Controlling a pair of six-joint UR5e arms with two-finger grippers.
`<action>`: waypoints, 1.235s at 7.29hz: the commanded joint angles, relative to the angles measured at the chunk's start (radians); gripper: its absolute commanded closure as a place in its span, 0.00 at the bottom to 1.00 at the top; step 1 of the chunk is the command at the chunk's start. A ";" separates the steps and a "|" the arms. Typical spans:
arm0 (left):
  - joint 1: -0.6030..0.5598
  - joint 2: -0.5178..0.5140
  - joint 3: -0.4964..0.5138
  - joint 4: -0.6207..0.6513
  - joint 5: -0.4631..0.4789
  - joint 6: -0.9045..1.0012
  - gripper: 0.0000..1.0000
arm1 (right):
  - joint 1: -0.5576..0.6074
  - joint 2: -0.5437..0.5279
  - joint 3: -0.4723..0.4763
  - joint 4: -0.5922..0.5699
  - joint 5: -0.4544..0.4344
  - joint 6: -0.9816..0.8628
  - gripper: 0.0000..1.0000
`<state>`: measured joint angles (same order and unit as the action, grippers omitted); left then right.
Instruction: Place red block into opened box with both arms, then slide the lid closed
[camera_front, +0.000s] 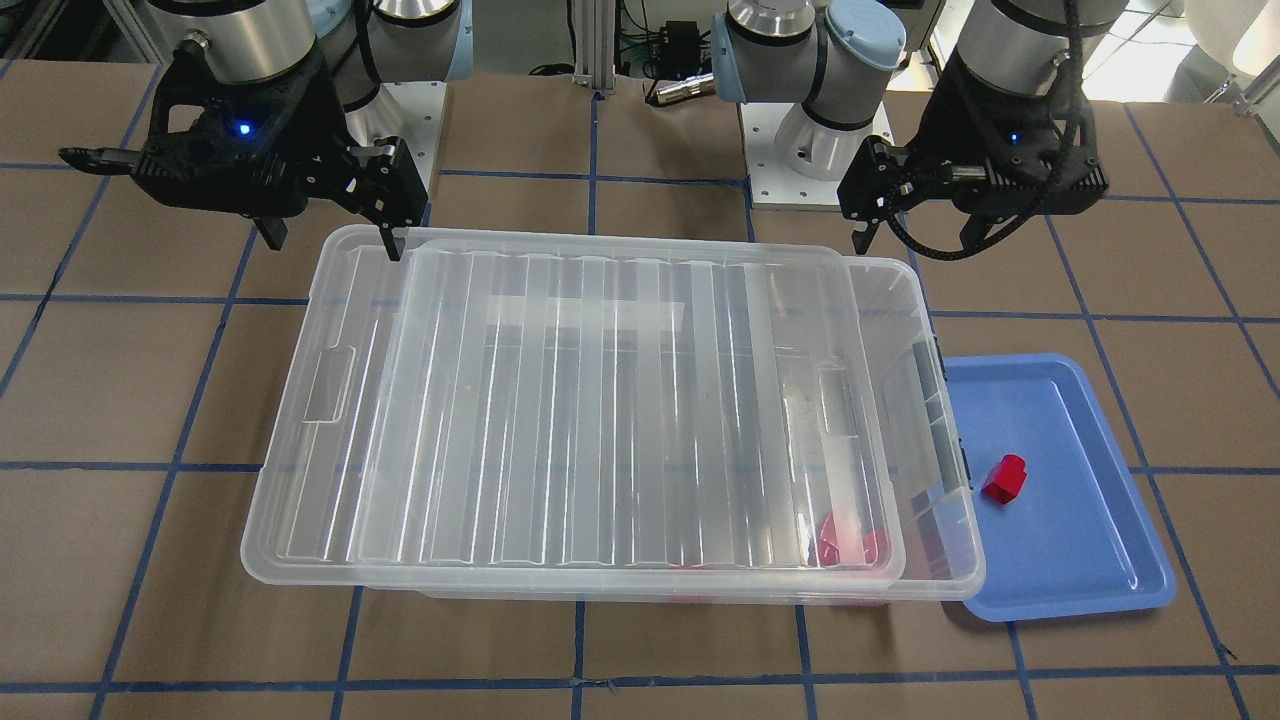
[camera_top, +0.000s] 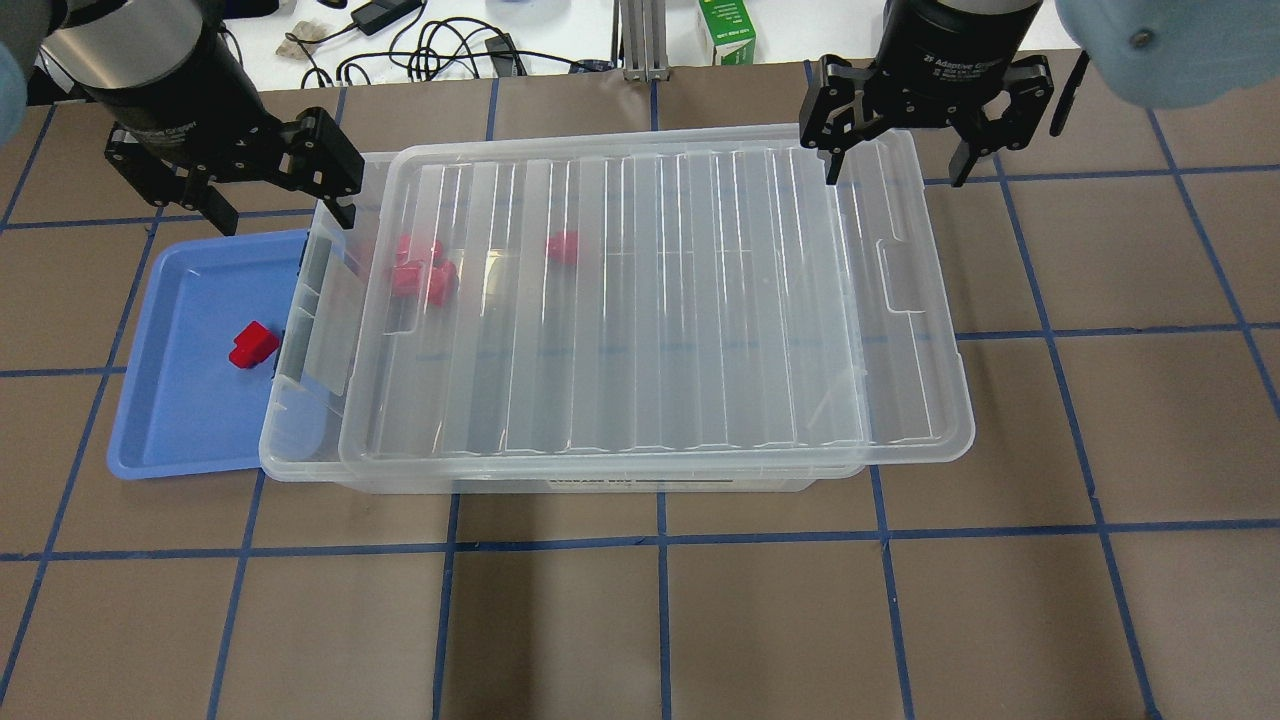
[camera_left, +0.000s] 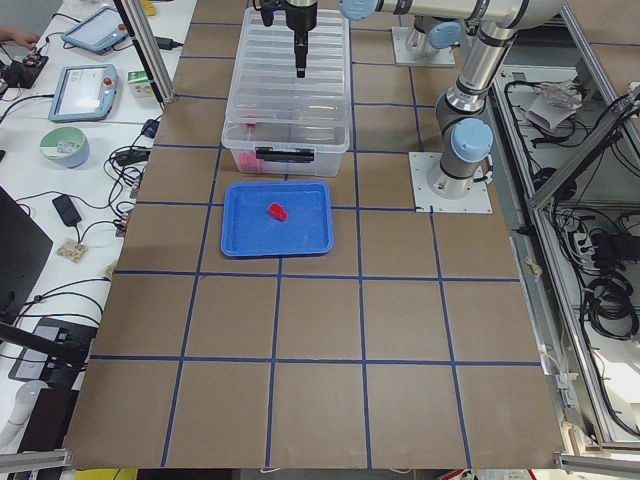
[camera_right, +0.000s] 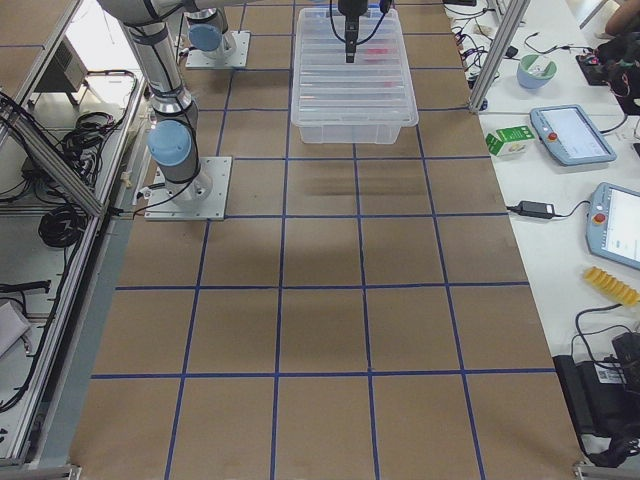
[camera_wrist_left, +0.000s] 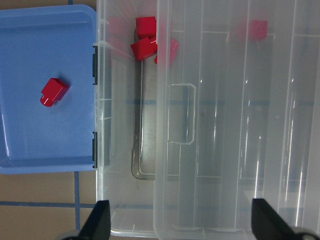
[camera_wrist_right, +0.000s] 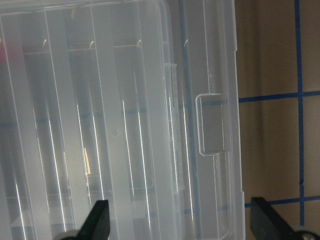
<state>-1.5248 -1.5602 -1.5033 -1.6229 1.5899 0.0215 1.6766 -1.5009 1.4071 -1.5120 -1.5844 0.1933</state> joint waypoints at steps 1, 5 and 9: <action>0.000 -0.001 0.000 0.002 0.001 0.000 0.00 | -0.002 0.001 0.003 0.000 0.000 0.000 0.00; 0.000 0.005 -0.002 0.000 0.002 0.002 0.00 | -0.029 0.004 -0.003 0.001 -0.009 -0.023 0.00; 0.002 0.009 -0.003 -0.003 0.005 0.003 0.00 | -0.176 -0.016 0.138 -0.049 -0.006 -0.224 0.00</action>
<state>-1.5234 -1.5523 -1.5063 -1.6251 1.5941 0.0234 1.5189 -1.5069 1.4714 -1.5251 -1.5975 -0.0178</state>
